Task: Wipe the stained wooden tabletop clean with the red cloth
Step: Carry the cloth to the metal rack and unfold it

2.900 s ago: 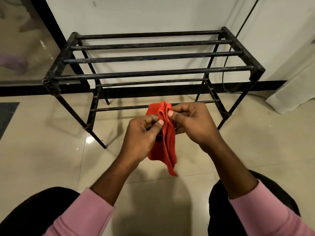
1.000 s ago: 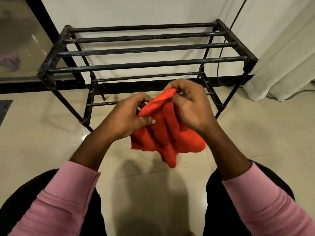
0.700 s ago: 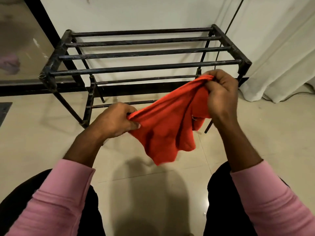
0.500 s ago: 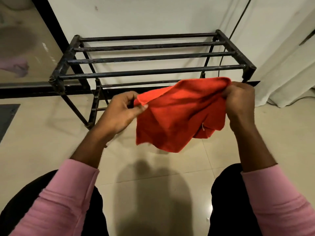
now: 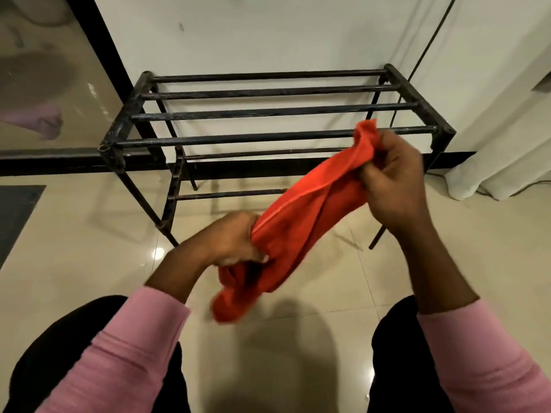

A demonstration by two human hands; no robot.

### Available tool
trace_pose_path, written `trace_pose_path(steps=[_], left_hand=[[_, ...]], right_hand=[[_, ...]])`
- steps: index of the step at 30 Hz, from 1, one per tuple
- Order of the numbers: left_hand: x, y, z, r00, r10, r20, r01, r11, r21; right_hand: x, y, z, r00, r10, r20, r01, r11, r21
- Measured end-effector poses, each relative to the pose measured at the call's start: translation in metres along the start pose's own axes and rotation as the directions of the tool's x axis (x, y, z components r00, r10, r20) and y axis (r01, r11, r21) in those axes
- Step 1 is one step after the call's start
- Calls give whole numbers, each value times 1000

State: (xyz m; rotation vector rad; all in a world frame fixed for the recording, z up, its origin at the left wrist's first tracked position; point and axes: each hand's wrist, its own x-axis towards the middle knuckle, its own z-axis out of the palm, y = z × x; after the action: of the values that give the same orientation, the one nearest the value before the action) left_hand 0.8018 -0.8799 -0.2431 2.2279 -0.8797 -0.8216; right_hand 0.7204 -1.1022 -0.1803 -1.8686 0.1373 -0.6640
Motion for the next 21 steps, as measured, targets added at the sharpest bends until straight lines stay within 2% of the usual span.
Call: trace_pose_path(steps=[2,6,11,13,15,17,18,19,21], left_hand=[[-7,-13,-3,998,-58,-8,57,996,-63],[-24,-23,-26,988,-148,-42,138,974,-179],[-54,-44,-55,972,-200,-126,192,979,-71],[-71,-51,-63,966,-141,-215,105,980,-170],[-84,-53,-69,920,-107,-378,-58,915,-399],[-85,-49,-72,851,-170,-497,-238,718,-654],[-82,-45,-74,815,-209,-541,-309,633,-710],[-76,-39,-78,770,-230,-596,-361,613,-703],[-61,-25,-95,637,-240,-732,-387,722,-573]], right_hand=[[5,-1,-8,997,-38,-64,38,999,10],[13,0,-21,976,-96,-196,71,989,-127],[21,-4,-41,937,-172,-303,108,970,-217],[24,-7,-51,930,-145,-337,68,971,-229],[27,-11,-59,941,-127,-315,46,967,-252],[30,-18,-62,962,-110,-251,47,969,-243],[33,-23,-62,970,-105,-217,52,970,-236],[37,-30,-63,976,-104,-190,60,972,-226],[51,-45,-69,980,-96,-174,62,979,-195]])
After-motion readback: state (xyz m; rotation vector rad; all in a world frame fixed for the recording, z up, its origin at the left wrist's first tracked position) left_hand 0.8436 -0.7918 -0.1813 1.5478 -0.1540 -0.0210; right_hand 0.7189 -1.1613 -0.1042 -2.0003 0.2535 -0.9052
